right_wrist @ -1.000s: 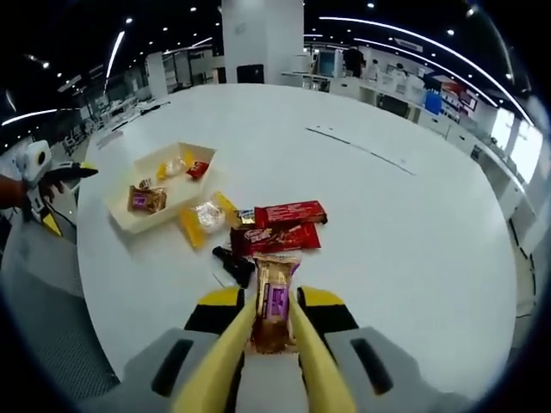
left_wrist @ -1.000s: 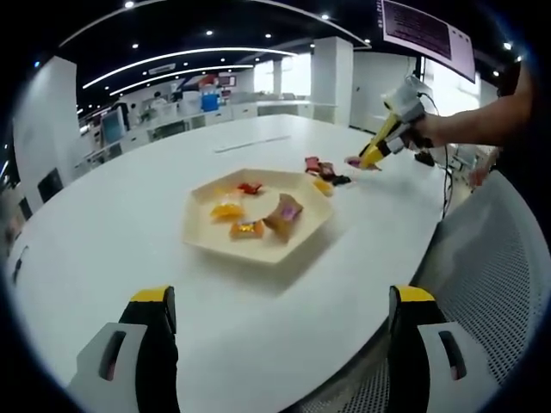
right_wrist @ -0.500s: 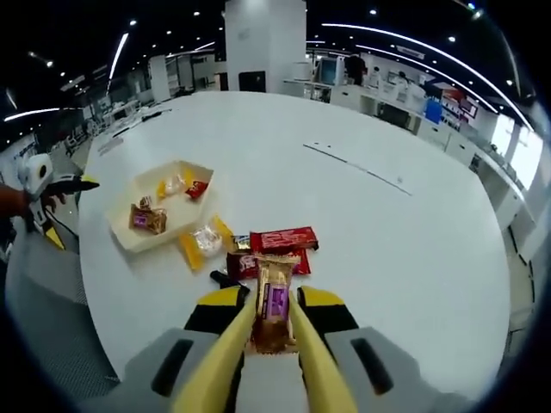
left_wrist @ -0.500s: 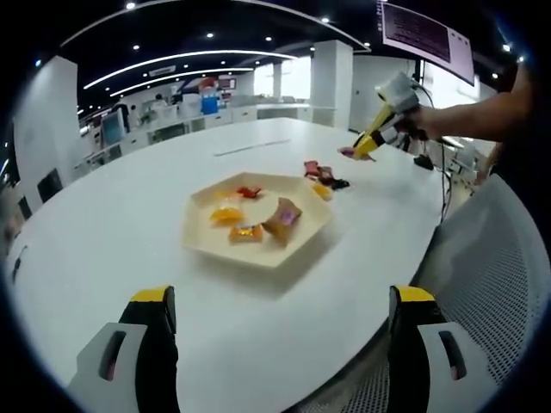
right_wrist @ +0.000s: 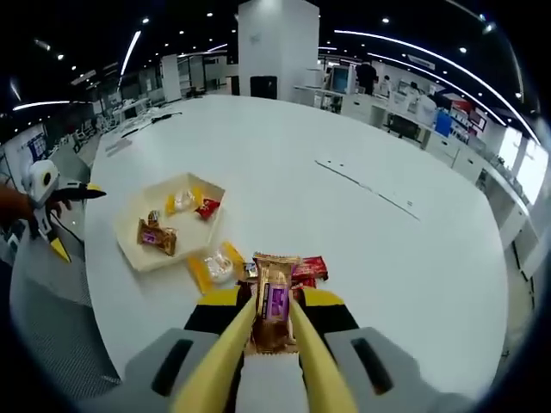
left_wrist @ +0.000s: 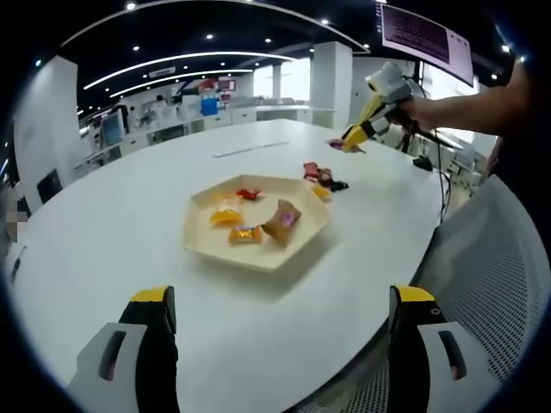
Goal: Place the target food into the container with the food tongs after gripping and lifting it, then release it inside without dropping or visibly crushing the food.
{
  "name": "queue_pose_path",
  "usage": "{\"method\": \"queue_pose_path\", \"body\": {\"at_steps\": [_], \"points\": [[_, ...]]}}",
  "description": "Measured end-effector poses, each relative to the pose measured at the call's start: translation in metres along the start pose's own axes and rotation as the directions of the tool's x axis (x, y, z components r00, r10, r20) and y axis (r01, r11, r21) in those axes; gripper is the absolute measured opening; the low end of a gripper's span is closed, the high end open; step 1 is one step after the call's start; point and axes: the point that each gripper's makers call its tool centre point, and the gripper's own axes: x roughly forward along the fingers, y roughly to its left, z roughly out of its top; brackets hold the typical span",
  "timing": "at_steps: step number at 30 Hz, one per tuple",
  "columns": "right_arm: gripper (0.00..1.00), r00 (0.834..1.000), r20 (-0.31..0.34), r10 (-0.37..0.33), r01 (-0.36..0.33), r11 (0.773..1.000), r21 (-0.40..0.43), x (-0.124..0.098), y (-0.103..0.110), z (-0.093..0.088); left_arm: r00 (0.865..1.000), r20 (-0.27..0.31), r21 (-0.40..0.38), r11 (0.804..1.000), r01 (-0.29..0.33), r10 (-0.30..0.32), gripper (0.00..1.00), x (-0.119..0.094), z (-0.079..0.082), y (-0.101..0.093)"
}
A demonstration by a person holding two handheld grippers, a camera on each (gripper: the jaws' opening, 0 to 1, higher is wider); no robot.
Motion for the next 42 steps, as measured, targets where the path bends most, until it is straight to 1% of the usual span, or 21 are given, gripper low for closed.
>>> {"method": "queue_pose_path", "body": {"at_steps": [2, 4, 5, 6, 7, 8, 11, 16, 20, 24, 26, 29, 33, 37, 42], "points": [[0.23, 1.0, 0.004, 0.016, -0.016, 1.0, -0.004, 0.002, 0.003, 0.009, 1.0, 0.003, -0.005, 1.0, -0.001, 0.001, 1.0, 0.0, 0.001, 0.0], [0.23, 0.999, 0.02, 0.028, -0.027, 0.999, -0.036, 0.006, 0.007, 0.025, 1.0, 0.001, 0.002, 1.0, 0.004, -0.004, 1.0, 0.0, 0.0, -0.001], [0.23, 0.999, 0.024, 0.035, -0.034, 0.999, -0.043, 0.008, 0.01, 0.03, 1.0, 0.002, 0.005, 1.0, 0.002, -0.002, 1.0, 0.0, 0.0, 0.0], [0.23, 0.999, 0.032, 0.042, -0.041, 0.998, -0.055, 0.009, 0.014, 0.038, 1.0, 0.006, -0.001, 1.0, -0.005, 0.005, 1.0, 0.0, 0.001, 0.001], [0.23, 0.998, 0.034, 0.045, -0.043, 0.997, -0.057, 0.009, 0.015, 0.041, 1.0, 0.007, -0.004, 1.0, -0.008, 0.008, 1.0, -0.001, 0.001, 0.002], [0.23, 0.998, 0.038, 0.055, -0.052, 0.996, -0.066, 0.011, 0.019, 0.048, 1.0, 0.006, -0.007, 1.0, -0.015, 0.015, 1.0, -0.001, 0.001, 0.003], [0.23, 0.996, 0.051, 0.078, -0.073, 0.993, -0.094, 0.018, 0.031, 0.065, 1.0, 0.0, 0.001, 1.0, -0.01, 0.01, 0.99, 0.0, -0.001, 0.002], [0.23, 0.991, 0.049, 0.125, -0.117, 0.983, -0.143, 0.028, 0.051, 0.083, 1.0, -0.005, 0.001, 1.0, -0.013, 0.013, 0.99, 0.0, -0.002, 0.003], [0.23, 0.986, 0.06, 0.157, -0.146, 0.976, -0.16, 0.034, 0.069, 0.1, 1.0, -0.018, 0.011, 1.0, -0.005, 0.005, 0.99, 0.001, -0.004, 0.001], [0.23, 0.981, 0.055, 0.186, -0.174, 0.968, -0.184, 0.045, 0.085, 0.111, 1.0, -0.014, 0.013, 1.0, -0.013, 0.013, 0.99, 0.0, -0.003, 0.002], [0.23, 0.977, 0.046, 0.207, -0.193, 0.959, -0.208, 0.05, 0.097, 0.117, 1.0, -0.01, 0.014, 1.0, -0.02, 0.02, 0.99, -0.001, -0.003, 0.004], [0.23, 0.974, 0.032, 0.222, -0.209, 0.95, -0.231, 0.059, 0.109, 0.12, 1.0, -0.006, 0.009, 1.0, -0.026, 0.026, 0.99, -0.001, -0.002, 0.006], [0.23, 0.969, 0.013, 0.246, -0.236, 0.941, -0.241, 0.071, 0.123, 0.125, 1.0, -0.004, 0.012, 1.0, -0.029, 0.029, 0.99, -0.001, -0.002, 0.006], [0.23, 0.965, 0.007, 0.262, -0.252, 0.935, -0.251, 0.076, 0.135, 0.13, 0.999, 0.002, 0.012, 0.999, -0.037, 0.037, 0.99, -0.002, 0.0, 0.007], [0.23, 0.961, -0.005, 0.277, -0.269, 0.929, -0.256, 0.08, 0.145, 0.131, 0.999, 0.002, 0.012, 0.999, -0.037, 0.037, 0.99, -0.002, 0.0, 0.007]]}}
